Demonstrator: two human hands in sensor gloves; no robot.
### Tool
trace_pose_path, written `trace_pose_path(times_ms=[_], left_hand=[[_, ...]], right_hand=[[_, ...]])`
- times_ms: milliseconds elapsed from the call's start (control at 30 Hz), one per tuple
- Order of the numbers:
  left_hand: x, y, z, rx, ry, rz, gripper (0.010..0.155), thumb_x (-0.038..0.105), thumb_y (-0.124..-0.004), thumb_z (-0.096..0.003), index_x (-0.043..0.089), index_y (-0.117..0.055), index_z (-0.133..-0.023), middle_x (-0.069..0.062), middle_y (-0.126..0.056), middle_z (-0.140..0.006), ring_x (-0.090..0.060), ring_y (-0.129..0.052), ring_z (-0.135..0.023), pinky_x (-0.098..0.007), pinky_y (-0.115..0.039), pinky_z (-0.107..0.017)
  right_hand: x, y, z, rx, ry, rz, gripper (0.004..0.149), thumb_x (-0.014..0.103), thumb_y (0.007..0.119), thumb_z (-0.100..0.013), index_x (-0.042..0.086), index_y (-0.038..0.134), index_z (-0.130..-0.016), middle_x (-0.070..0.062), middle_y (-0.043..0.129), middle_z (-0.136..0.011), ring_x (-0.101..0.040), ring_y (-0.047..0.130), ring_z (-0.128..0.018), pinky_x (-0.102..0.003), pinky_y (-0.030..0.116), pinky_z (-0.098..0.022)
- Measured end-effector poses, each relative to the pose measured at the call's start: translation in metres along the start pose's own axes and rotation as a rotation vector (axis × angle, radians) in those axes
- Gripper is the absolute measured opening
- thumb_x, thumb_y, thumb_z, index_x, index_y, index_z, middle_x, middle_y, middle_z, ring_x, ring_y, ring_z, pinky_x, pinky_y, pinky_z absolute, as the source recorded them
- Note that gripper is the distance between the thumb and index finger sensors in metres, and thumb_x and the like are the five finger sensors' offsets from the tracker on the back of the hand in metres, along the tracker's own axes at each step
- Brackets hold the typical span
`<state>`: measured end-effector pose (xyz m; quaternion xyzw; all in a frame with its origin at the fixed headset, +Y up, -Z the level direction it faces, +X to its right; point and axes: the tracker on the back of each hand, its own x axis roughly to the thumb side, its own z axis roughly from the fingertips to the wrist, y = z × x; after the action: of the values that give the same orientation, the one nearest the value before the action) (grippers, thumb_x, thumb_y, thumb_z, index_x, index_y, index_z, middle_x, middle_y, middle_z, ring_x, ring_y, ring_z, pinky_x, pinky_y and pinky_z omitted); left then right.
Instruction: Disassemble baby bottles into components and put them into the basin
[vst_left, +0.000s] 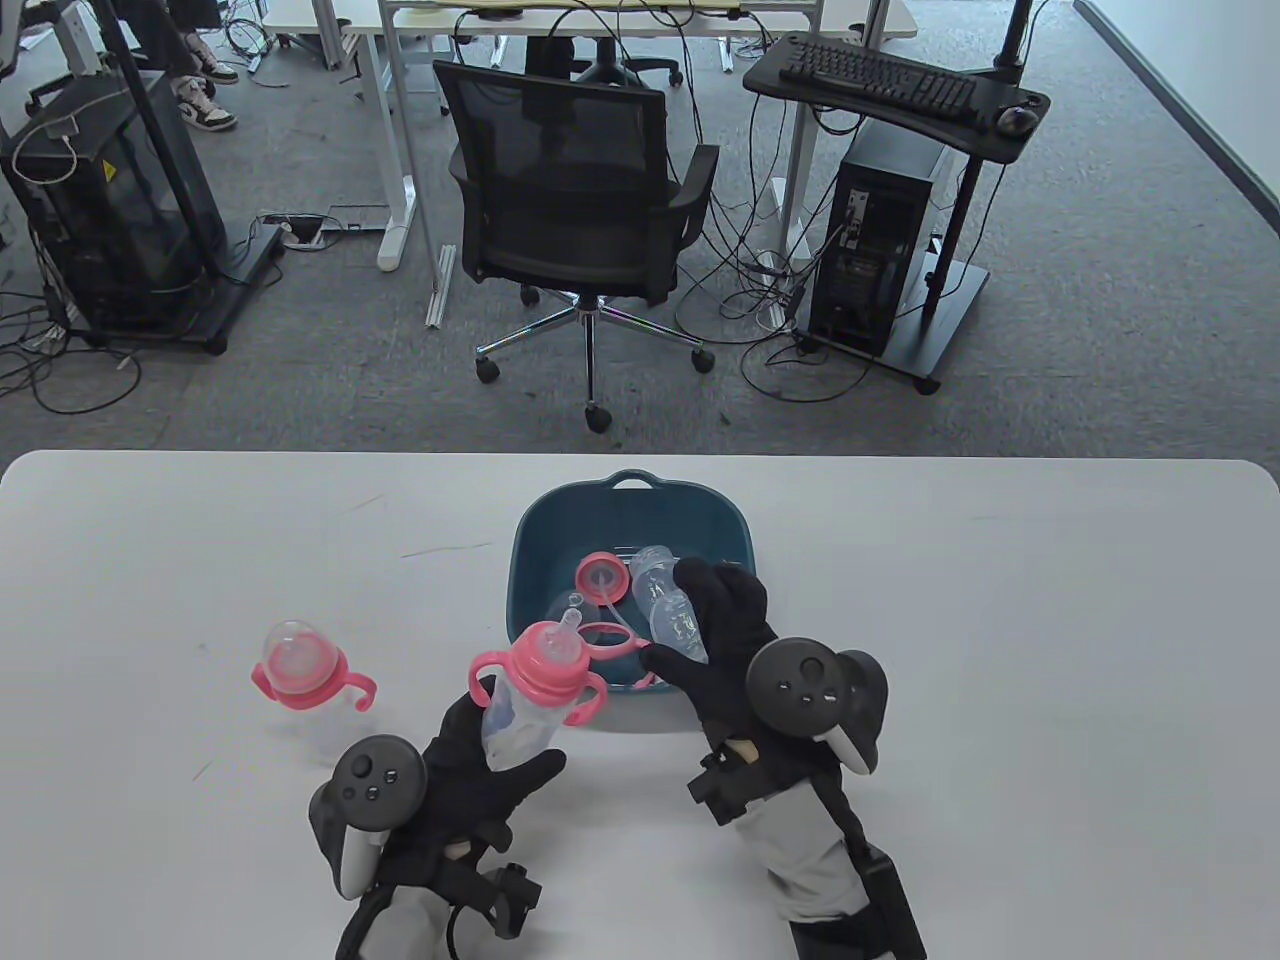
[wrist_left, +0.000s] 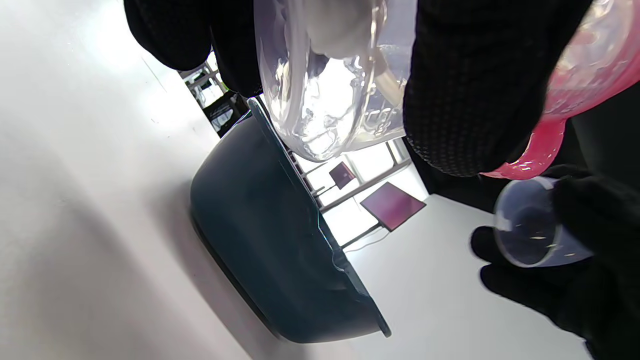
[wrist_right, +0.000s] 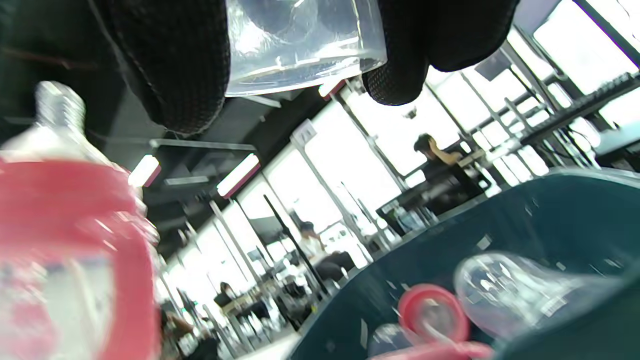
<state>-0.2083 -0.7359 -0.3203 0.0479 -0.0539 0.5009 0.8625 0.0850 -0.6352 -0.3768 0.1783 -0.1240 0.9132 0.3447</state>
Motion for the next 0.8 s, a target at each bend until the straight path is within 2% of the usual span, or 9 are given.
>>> trace_pose_path(times_ms=[67, 233, 333, 467, 800], left_hand=[[0.000, 0.001, -0.001, 0.001, 0.004, 0.005, 0.090, 0.054, -0.097, -0.0368, 0.032, -0.044, -0.106, -0.001, -0.050, -0.107, -0.034, -0.069, -0.101, -0.055, -0.057, -0.072], [-0.002, 0.005, -0.003, 0.010, 0.018, 0.041, 0.090, 0.054, -0.097, -0.0374, 0.032, -0.043, -0.106, -0.002, -0.049, -0.107, -0.034, -0.068, -0.101, -0.055, -0.056, -0.073], [-0.005, 0.006, -0.004, 0.014, 0.024, 0.083, 0.090, 0.054, -0.096, -0.0376, 0.031, -0.043, -0.106, -0.002, -0.049, -0.107, -0.034, -0.068, -0.101, -0.055, -0.056, -0.072], [-0.007, 0.006, -0.004, 0.013, 0.038, 0.090, 0.090, 0.054, -0.096, -0.0378, 0.031, -0.042, -0.106, -0.002, -0.049, -0.107, -0.034, -0.068, -0.101, -0.055, -0.056, -0.072], [-0.005, 0.003, -0.004, -0.001, 0.033, 0.067, 0.090, 0.055, -0.096, -0.0380, 0.031, -0.042, -0.106, -0.002, -0.048, -0.107, -0.034, -0.067, -0.101, -0.055, -0.056, -0.072]], right_hand=[[-0.005, 0.011, -0.009, 0.063, 0.039, 0.033, 0.085, 0.039, 0.089, -0.049, 0.020, 0.036, -0.113, -0.020, 0.046, -0.109, -0.050, 0.066, -0.093, -0.065, 0.058, -0.066], [-0.019, 0.041, -0.032, 0.142, 0.068, 0.196, 0.085, 0.038, 0.090, -0.048, 0.023, 0.037, -0.113, -0.012, 0.049, -0.113, -0.044, 0.059, -0.095, -0.067, 0.051, -0.067], [-0.025, 0.057, -0.041, 0.200, 0.069, 0.223, 0.083, 0.035, 0.092, -0.047, 0.021, 0.042, -0.111, -0.014, 0.049, -0.113, -0.045, 0.061, -0.093, -0.066, 0.050, -0.069], [-0.031, 0.075, -0.045, 0.224, 0.069, 0.273, 0.081, 0.032, 0.091, -0.048, 0.019, 0.042, -0.111, -0.017, 0.044, -0.113, -0.045, 0.061, -0.095, -0.064, 0.050, -0.071], [-0.041, 0.091, -0.046, 0.242, 0.103, 0.386, 0.083, 0.035, 0.089, -0.049, 0.019, 0.038, -0.112, -0.017, 0.044, -0.113, -0.046, 0.059, -0.096, -0.064, 0.047, -0.071]])
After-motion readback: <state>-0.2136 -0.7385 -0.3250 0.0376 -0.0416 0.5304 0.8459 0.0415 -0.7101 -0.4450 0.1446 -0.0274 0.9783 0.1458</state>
